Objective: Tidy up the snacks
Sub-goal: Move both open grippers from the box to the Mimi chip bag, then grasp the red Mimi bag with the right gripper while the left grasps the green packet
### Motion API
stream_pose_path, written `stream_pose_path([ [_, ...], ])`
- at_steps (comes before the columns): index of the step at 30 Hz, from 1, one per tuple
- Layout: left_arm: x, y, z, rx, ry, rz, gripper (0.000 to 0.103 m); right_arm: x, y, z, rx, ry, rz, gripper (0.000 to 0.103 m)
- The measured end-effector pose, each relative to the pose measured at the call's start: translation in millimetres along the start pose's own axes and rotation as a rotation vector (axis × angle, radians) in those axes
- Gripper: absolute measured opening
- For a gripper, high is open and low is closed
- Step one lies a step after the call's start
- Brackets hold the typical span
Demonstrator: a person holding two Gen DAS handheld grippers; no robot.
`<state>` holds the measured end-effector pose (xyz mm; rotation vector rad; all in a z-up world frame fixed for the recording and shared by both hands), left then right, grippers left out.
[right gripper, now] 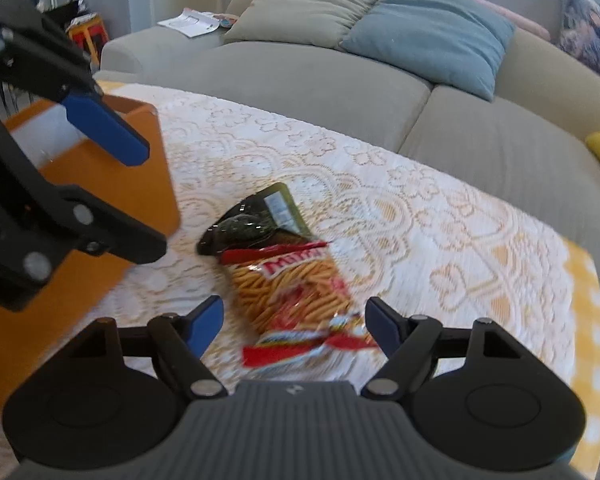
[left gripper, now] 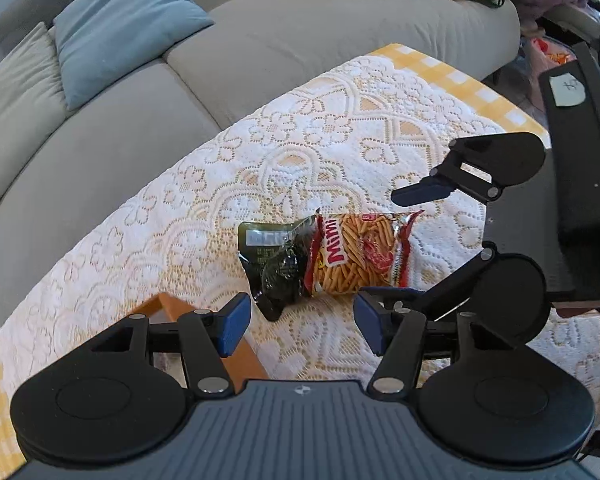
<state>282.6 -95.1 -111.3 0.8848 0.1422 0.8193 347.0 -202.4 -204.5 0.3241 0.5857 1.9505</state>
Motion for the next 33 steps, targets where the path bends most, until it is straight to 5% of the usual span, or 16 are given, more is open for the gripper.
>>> stream_pose_path([
  [9, 5.6, -28.5, 6.6, 0.033, -0.022, -0.021, 0.070, -3.0, -22.4, -11.2, 0.027, -0.008, 0.029, 0.075],
  [19, 9.3, -52.4, 15.5, 0.085, -0.039, -0.026, 0.069, -11.2, -11.0, -5.0, 0.059, -0.070, 0.047, 0.047],
  [26, -4.7, -66.2, 13.3, 0.143, -0.080, -0.048, 0.069, -34.1, 15.2, -4.3, 0.154, -0.080, -0.002, 0.047],
  [33, -17.8, -96.6, 3.8, 0.274, -0.079, -0.017, 0.068, -55.5, 10.2, -19.1, 0.219, -0.259, -0.007, 0.048],
])
Point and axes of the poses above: each gripper's, at about its wrist camera, not at the fingertips, and y roughly against the way its jaws point, x to its left, z to its top, the point moved 6 cm from there along -y, roughly the way its jaws point, and after that the axes turned 15 degrees about -x, right-handed, at the moved point
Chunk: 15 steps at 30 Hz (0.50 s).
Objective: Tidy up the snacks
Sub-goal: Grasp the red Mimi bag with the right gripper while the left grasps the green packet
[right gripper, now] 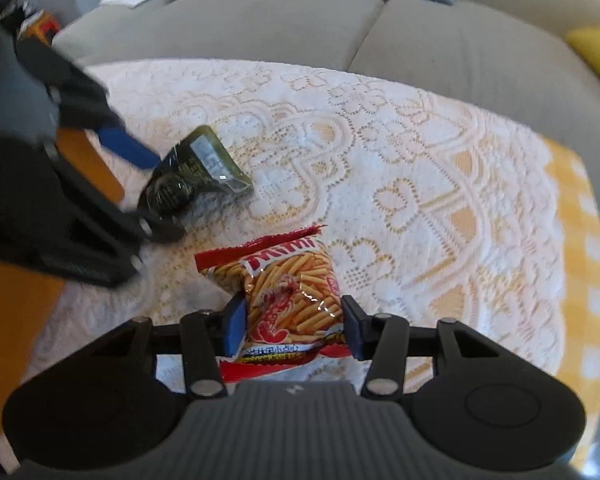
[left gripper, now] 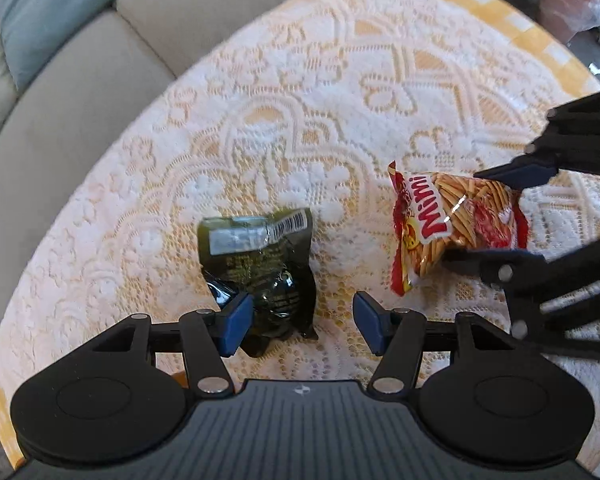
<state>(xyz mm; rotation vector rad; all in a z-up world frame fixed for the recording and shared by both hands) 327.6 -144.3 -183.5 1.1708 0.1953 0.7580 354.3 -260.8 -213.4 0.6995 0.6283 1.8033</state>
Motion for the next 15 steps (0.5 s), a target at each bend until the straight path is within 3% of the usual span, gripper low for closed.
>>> stream_pose_path([
  [4, 2.7, -10.6, -0.5, 0.033, 0.005, 0.055, 0.066, -1.2, -2.4, -3.3, 0.022, -0.031, 0.019, 0.051],
  [8, 7.9, -19.5, -4.3, 0.055, 0.009, 0.096, 0.057, -3.4, -4.4, -3.1, 0.023, -0.060, 0.035, 0.057],
  [12, 12.0, -24.5, -5.3, 0.060, 0.008, 0.117, 0.044, -3.6, -9.1, -2.9, 0.018, -0.067, 0.044, 0.061],
  [15, 13.3, -24.5, -3.6, 0.060, 0.023, 0.116, 0.042, -0.8, -12.1, -4.5, 0.023, -0.050, 0.042, 0.064],
])
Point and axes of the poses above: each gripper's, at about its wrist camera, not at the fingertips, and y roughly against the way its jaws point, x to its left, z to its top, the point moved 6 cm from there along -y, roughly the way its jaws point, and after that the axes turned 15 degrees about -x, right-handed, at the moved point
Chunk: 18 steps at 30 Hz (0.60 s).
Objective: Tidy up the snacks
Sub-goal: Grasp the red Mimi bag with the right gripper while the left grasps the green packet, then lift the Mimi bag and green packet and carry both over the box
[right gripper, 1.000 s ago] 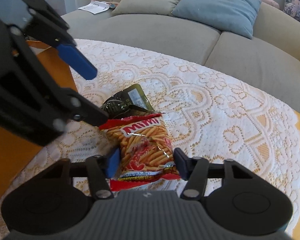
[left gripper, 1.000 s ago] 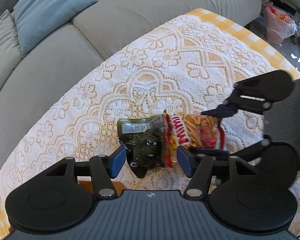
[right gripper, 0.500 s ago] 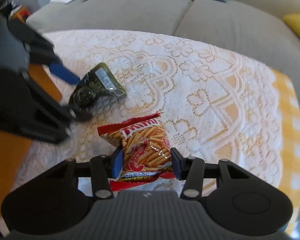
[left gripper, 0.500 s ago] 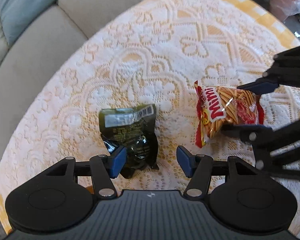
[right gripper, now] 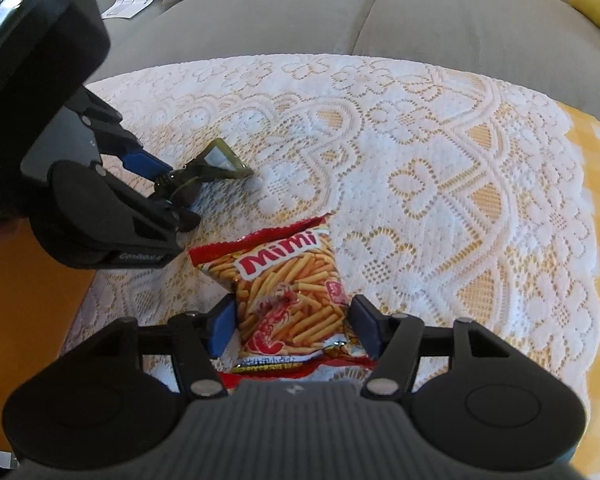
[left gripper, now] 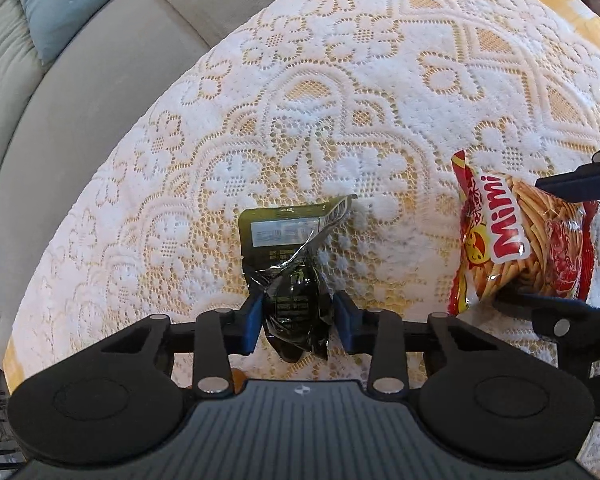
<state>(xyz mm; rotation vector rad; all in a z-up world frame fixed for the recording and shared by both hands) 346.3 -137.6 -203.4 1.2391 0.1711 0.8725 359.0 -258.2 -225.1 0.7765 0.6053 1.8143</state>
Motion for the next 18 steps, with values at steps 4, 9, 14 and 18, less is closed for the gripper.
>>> stream_pose_path([
  [4, 0.7, 6.7, -1.4, -0.017, 0.028, 0.010, 0.042, 2.3, -1.7, -1.6, -0.006, 0.043, -0.010, 0.061],
  [9, 5.0, 34.3, 0.3, -0.083, 0.130, -0.019, 0.042, 3.6, -0.7, 1.5, -0.021, 0.064, -0.022, 0.051],
  [14, 4.0, 68.7, 3.4, -0.151, 0.169, -0.021, 0.042, 12.4, 10.3, 4.1, -0.037, 0.109, -0.038, 0.047],
  [18, 1.5, 98.7, -2.9, -0.183, 0.222, -0.024, 0.042, 17.1, 20.8, 1.7, -0.037, 0.093, -0.029, 0.047],
])
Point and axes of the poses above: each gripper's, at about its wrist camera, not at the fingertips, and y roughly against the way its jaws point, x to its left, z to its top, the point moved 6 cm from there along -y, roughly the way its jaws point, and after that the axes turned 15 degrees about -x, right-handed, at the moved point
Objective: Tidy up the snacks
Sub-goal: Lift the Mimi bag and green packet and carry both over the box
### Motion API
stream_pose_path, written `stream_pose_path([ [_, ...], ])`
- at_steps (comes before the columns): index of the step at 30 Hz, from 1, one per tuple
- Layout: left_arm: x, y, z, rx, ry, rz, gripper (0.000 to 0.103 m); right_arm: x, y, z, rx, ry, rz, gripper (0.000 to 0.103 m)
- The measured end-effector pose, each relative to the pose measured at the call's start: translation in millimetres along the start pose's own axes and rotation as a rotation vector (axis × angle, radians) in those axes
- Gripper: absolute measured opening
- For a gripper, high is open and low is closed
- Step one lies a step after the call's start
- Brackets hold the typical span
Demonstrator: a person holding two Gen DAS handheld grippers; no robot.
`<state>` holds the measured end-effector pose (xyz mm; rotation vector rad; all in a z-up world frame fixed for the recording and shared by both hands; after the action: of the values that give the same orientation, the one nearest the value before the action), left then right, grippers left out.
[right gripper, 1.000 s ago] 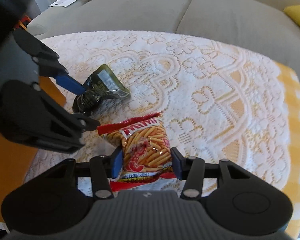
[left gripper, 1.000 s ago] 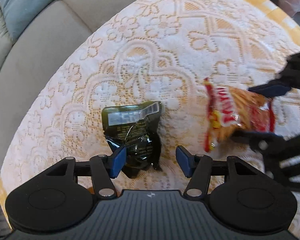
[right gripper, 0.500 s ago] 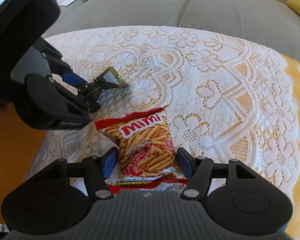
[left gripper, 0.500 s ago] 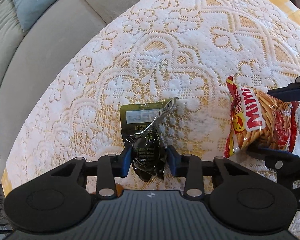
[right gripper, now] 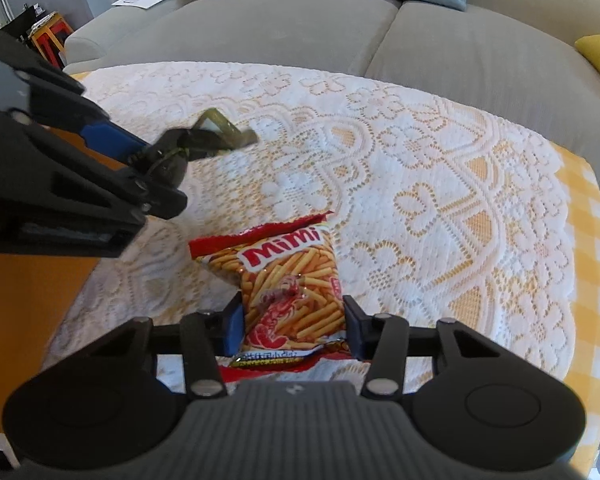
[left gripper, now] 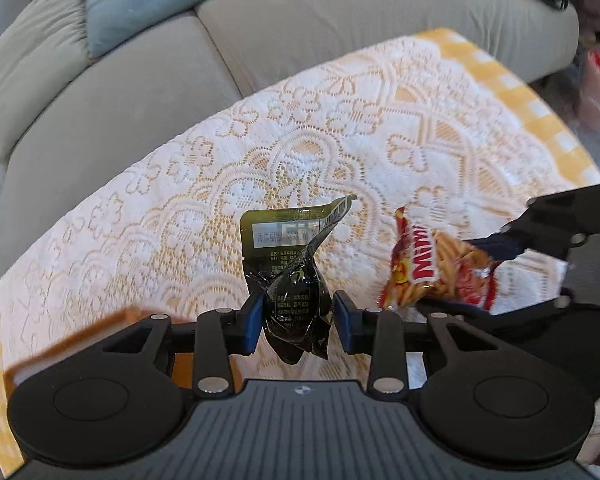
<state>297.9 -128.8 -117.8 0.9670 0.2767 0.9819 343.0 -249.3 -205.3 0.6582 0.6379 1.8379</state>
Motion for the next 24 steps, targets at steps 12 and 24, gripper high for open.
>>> stream_pose_path([
  [12, -2.0, 98.8, -44.1, -0.107, 0.123, 0.043, 0.042, 43.0, 59.7, -8.8, -0.084, 0.008, 0.014, 0.047],
  [24, 23.4, 161.4, -109.3, -0.173, 0.260, 0.122, 0.042, 111.0, 137.0, -37.9, -0.200, -0.067, 0.026, 0.047],
])
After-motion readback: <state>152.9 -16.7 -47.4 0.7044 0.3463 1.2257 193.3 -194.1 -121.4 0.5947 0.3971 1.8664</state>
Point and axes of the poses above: each gripper's, at about its wrist camera, not at the fingertips, and y roughly against the way its jaws point, x to its left, z to its top, the point moved 6 cm from there along -y, roughly the way its jaws point, and after that the axes turned 15 degrees about -x, right-handed, at the moved point
